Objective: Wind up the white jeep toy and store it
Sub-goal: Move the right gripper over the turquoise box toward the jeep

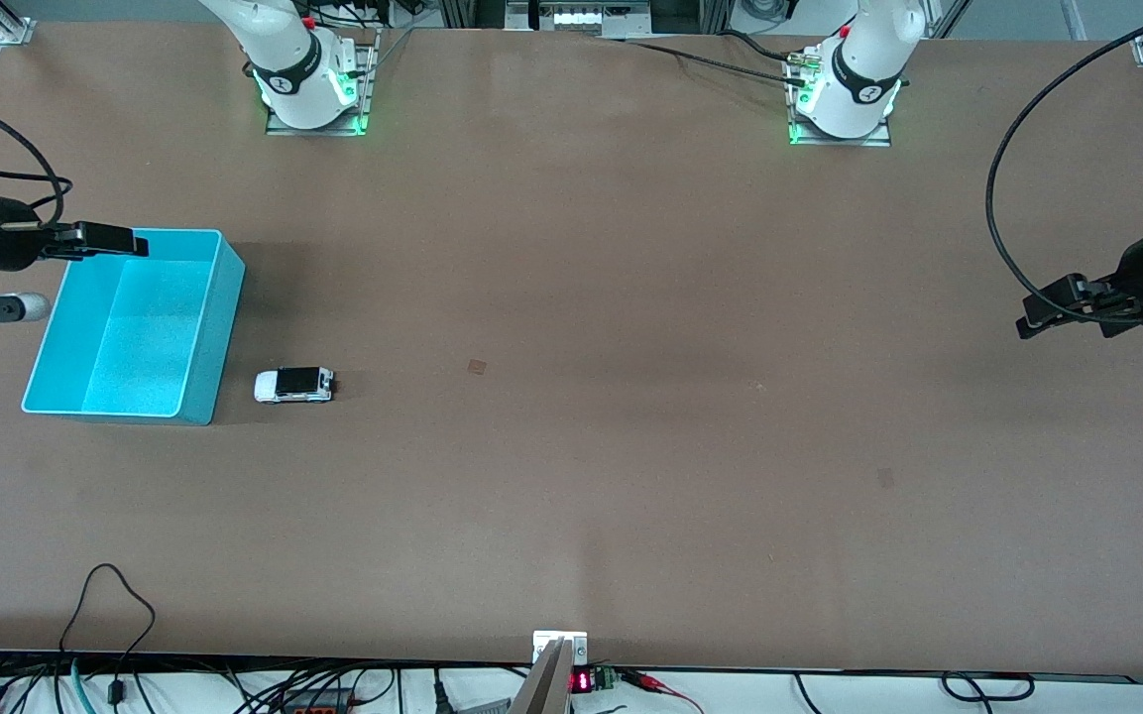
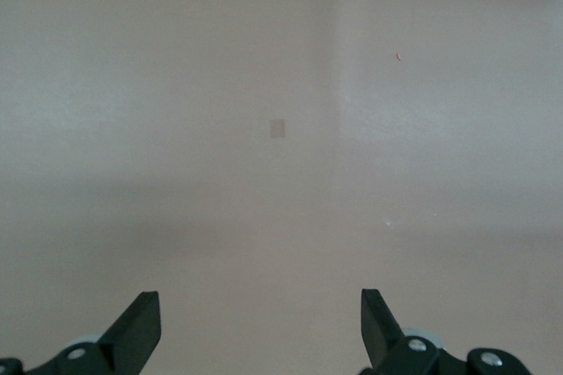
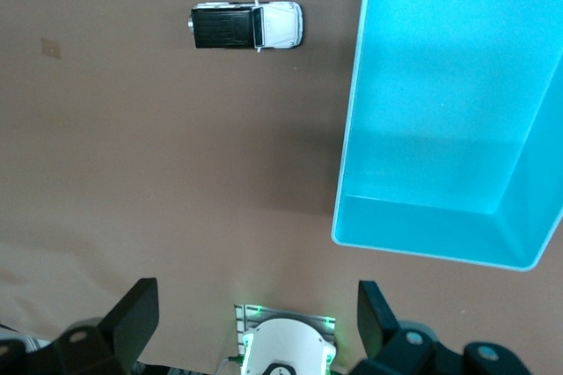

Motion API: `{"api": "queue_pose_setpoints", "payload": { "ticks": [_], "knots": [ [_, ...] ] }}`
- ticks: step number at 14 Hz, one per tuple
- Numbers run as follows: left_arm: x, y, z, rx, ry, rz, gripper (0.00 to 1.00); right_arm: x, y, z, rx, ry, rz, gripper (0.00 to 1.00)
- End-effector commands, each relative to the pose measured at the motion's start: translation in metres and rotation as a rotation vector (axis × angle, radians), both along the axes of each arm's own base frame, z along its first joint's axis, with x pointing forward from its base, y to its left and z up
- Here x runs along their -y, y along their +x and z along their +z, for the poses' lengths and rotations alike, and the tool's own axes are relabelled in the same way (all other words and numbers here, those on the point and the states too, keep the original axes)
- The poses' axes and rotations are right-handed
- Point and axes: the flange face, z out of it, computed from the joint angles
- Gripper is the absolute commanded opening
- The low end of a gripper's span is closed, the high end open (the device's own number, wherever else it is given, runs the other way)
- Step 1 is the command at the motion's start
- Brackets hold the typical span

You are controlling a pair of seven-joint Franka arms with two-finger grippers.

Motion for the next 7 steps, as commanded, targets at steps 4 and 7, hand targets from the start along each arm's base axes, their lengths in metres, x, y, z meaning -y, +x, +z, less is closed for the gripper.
{"api": "queue_pose_setpoints", "payload": {
  "ticks": [4,7],
  "knots": [
    [-0.005,-0.01,0.013,-0.015,-0.004,0.008,1.0,-0.028,-0.009,-0.029,0.06,-0.019,0.232,1.0],
    [-0.009,-0.009,0.014,-0.011,0.012,0.01,1.0,-0.038,-0.03,-0.056,0.125,-0.033,0.387,1.0]
  ]
}}
